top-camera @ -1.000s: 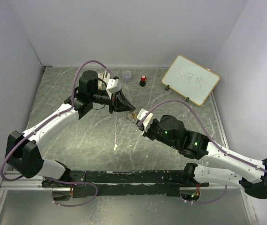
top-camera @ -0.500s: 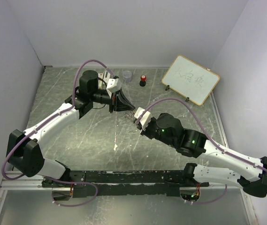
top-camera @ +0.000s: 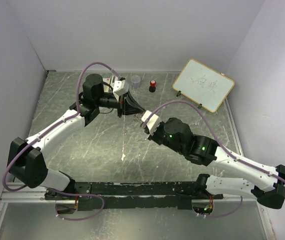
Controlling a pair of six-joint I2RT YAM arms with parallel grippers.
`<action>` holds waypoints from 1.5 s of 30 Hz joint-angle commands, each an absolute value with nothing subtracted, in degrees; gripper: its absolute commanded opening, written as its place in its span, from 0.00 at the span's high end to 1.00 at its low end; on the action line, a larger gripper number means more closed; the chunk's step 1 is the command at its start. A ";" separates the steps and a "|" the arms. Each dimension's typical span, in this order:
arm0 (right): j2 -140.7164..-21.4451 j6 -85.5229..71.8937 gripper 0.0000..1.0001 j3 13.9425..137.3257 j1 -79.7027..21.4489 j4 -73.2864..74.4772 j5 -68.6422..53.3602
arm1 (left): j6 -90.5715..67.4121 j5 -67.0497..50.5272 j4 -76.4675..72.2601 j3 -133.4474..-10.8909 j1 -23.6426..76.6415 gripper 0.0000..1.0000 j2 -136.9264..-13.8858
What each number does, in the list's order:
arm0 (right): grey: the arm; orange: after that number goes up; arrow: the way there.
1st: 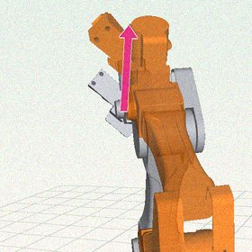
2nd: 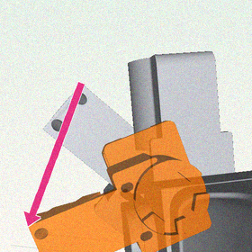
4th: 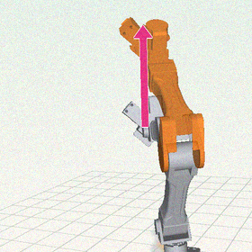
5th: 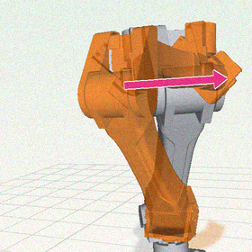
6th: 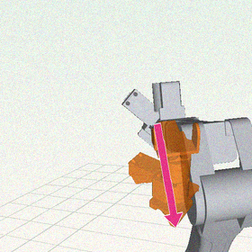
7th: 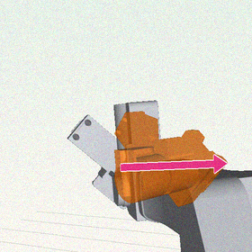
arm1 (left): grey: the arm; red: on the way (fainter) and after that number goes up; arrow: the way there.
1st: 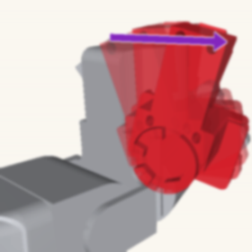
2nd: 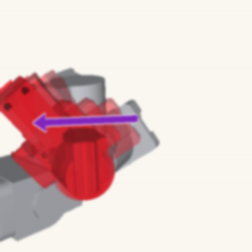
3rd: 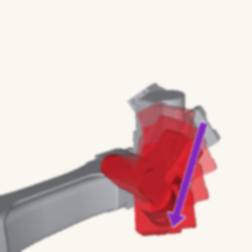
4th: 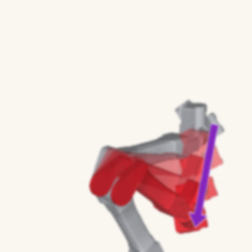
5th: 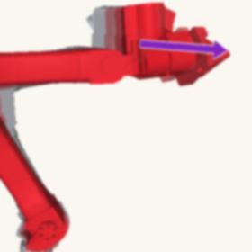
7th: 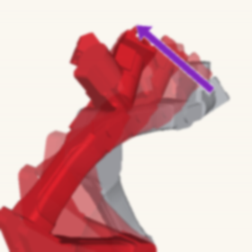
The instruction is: Put the keys on the keyring
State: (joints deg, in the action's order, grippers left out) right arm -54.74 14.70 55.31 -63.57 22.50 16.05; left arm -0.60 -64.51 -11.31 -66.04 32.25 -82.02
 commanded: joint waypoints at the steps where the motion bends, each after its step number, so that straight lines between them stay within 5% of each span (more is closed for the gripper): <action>1: -56.31 15.57 0.96 56.95 -64.31 18.93 11.74 | -2.55 -62.60 -20.26 -66.43 32.86 0.93 -83.08; 5: -56.67 14.93 0.85 56.98 -64.25 18.76 11.85 | -3.69 -61.66 -22.35 -66.36 32.86 0.93 -83.39; 11: -56.15 13.07 0.55 56.98 -64.31 18.55 12.33 | -4.97 -58.08 -24.81 -67.36 32.82 0.93 -84.29; 31: -44.01 -0.78 0.32 55.49 -64.28 23.59 31.49 | -7.96 -45.21 -26.46 -69.18 32.63 0.93 -85.37; 45: -45.88 -5.55 0.27 55.74 -64.29 22.74 40.36 | -8.53 -41.35 -22.23 -69.52 32.69 0.93 -83.12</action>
